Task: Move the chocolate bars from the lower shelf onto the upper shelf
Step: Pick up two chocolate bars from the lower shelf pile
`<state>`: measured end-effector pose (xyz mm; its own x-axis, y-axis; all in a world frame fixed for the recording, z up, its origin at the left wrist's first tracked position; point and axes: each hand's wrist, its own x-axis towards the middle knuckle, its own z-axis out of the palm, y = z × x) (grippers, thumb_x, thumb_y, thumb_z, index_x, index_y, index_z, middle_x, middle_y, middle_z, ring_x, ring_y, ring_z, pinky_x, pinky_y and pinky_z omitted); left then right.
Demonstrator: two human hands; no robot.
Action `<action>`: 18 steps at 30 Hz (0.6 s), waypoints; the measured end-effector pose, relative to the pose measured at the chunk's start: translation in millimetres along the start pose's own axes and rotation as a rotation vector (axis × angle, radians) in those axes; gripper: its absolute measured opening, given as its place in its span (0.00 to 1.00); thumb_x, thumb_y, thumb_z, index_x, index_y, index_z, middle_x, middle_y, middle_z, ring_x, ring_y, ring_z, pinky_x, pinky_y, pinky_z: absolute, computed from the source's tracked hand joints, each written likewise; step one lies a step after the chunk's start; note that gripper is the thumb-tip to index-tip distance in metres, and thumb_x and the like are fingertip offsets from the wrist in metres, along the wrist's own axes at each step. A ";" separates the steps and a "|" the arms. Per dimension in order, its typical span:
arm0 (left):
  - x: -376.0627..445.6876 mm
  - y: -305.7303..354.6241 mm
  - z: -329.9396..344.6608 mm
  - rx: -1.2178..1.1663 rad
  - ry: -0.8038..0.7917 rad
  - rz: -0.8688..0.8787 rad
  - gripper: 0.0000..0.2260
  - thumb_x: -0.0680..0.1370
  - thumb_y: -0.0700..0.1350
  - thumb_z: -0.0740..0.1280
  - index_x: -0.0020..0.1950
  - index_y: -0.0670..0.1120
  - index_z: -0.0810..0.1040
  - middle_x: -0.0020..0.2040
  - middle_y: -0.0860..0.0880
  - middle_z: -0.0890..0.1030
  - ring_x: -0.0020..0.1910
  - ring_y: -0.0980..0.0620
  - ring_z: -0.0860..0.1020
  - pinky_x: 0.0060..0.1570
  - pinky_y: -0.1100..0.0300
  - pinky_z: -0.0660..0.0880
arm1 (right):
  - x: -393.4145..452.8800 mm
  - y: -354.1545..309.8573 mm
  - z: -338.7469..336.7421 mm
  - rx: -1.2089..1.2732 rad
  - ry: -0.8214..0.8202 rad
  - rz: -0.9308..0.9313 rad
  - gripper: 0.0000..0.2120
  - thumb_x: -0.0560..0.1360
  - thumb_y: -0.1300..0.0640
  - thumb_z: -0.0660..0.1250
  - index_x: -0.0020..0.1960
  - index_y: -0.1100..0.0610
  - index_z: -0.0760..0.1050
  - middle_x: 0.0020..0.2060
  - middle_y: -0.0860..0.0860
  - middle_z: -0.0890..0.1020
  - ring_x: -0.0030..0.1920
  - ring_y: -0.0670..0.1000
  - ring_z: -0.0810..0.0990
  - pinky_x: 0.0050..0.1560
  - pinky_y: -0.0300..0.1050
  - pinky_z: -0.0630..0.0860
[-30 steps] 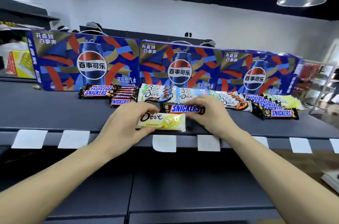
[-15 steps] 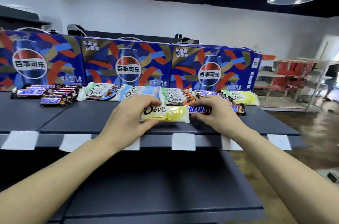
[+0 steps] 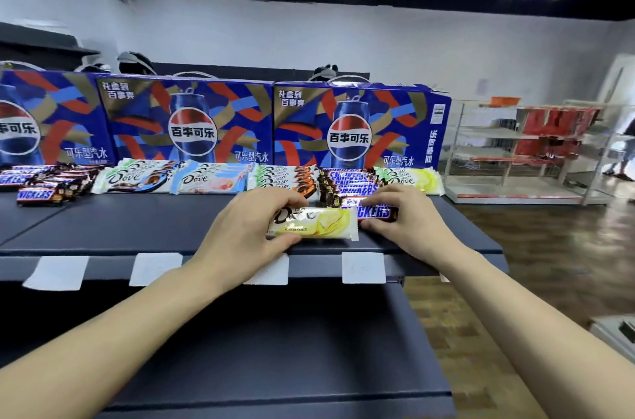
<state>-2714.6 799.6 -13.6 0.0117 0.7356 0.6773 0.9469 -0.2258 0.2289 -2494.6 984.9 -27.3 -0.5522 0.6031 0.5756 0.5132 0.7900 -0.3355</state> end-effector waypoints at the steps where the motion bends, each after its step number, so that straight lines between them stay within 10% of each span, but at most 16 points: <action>1: 2.1 2.0 2.2 -0.002 -0.006 -0.002 0.21 0.70 0.46 0.76 0.60 0.55 0.76 0.54 0.62 0.77 0.54 0.62 0.73 0.55 0.66 0.69 | -0.1 4.4 -1.5 0.000 0.002 0.008 0.14 0.69 0.46 0.76 0.54 0.45 0.82 0.52 0.43 0.78 0.57 0.49 0.74 0.57 0.49 0.73; 18: 29.0 31.2 35.8 -0.019 0.007 0.022 0.20 0.69 0.45 0.77 0.59 0.56 0.77 0.53 0.61 0.78 0.52 0.62 0.74 0.55 0.62 0.71 | 7.8 24.7 -6.7 0.016 -0.010 0.047 0.18 0.71 0.52 0.73 0.60 0.45 0.79 0.57 0.43 0.76 0.61 0.49 0.67 0.55 0.40 0.64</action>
<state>-2673.2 836.7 -11.8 0.0297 0.7260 0.6870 0.9402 -0.2537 0.2274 -2481.8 1008.4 -26.0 -0.5341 0.6407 0.5516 0.5285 0.7622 -0.3737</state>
